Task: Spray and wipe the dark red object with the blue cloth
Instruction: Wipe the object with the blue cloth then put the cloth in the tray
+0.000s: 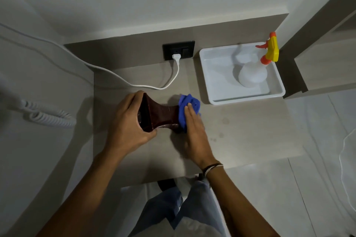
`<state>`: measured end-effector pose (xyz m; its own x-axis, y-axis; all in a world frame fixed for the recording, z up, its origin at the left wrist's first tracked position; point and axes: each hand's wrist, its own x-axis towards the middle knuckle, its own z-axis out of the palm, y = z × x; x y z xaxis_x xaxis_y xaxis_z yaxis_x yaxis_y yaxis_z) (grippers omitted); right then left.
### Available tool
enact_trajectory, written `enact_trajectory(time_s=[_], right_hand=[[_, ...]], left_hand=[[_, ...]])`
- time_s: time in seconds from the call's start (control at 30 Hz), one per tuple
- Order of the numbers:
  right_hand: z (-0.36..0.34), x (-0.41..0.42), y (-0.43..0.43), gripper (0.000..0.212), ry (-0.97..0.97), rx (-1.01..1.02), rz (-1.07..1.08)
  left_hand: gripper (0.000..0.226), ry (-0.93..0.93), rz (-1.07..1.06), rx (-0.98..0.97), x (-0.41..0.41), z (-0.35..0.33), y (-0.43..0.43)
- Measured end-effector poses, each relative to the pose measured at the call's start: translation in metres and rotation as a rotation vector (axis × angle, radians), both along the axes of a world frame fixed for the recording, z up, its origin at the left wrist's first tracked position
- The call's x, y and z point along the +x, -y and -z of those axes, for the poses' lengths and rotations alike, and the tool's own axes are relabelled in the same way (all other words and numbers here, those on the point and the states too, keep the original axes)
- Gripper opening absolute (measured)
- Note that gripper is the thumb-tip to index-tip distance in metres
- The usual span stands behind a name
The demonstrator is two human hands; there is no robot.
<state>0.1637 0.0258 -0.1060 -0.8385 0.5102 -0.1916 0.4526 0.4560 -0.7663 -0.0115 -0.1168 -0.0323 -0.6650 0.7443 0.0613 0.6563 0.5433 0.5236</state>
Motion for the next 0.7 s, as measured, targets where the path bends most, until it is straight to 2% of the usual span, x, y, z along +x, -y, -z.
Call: enact_trajectory(time_s=[0.03, 0.07, 0.1, 0.13, 0.2, 0.23, 0.33, 0.43, 0.47, 0.57, 0.63, 0.7], right_hand=[[-0.01, -0.009, 0.011, 0.068, -0.055, -0.099, 0.004], [-0.021, -0.021, 0.027, 0.054, -0.136, -0.11, 0.005], [-0.027, -0.027, 0.044, 0.053, -0.218, -0.098, 0.028], [-0.03, -0.032, 0.061, 0.059, -0.299, -0.069, -0.047], [-0.021, -0.03, 0.066, 0.083, -0.37, 0.044, -0.161], [-0.017, -0.026, 0.057, 0.082, -0.312, 0.025, -0.141], [-0.007, -0.011, 0.014, 0.056, -0.167, -0.194, 0.225], [0.004, 0.006, -0.023, 0.067, -0.143, -0.262, 0.475], [0.006, 0.01, -0.031, 0.07, -0.144, -0.365, 0.541], [0.005, 0.015, -0.037, 0.067, -0.149, -0.64, 0.597], [0.005, 0.01, -0.033, 0.064, -0.173, -0.771, 0.594], [0.004, 0.004, -0.031, 0.063, -0.187, -0.807, 0.606]], left_hand=[[0.091, 0.002, 0.001, 0.027, 0.001, 0.001, -0.002], [0.084, 0.009, 0.001, 0.056, 0.001, 0.002, -0.003], [0.077, 0.032, 0.001, 0.081, 0.002, 0.003, -0.005], [0.075, 0.063, -0.004, 0.104, 0.001, 0.005, -0.004], [0.079, 0.101, -0.022, 0.108, 0.0, 0.008, 0.002], [0.086, 0.092, -0.038, 0.077, -0.001, 0.009, 0.007], [0.105, 0.07, -0.053, -0.035, -0.004, 0.009, 0.014], [0.091, 0.194, -0.102, 0.046, -0.008, 0.008, 0.012], [0.085, 0.274, -0.152, 0.085, -0.01, 0.007, 0.012], [0.072, 0.51, -0.318, 0.098, -0.012, 0.011, 0.011], [0.064, 0.57, -0.419, 0.084, -0.01, 0.016, 0.007], [0.077, 0.565, -0.487, 0.074, -0.007, 0.017, 0.003]])
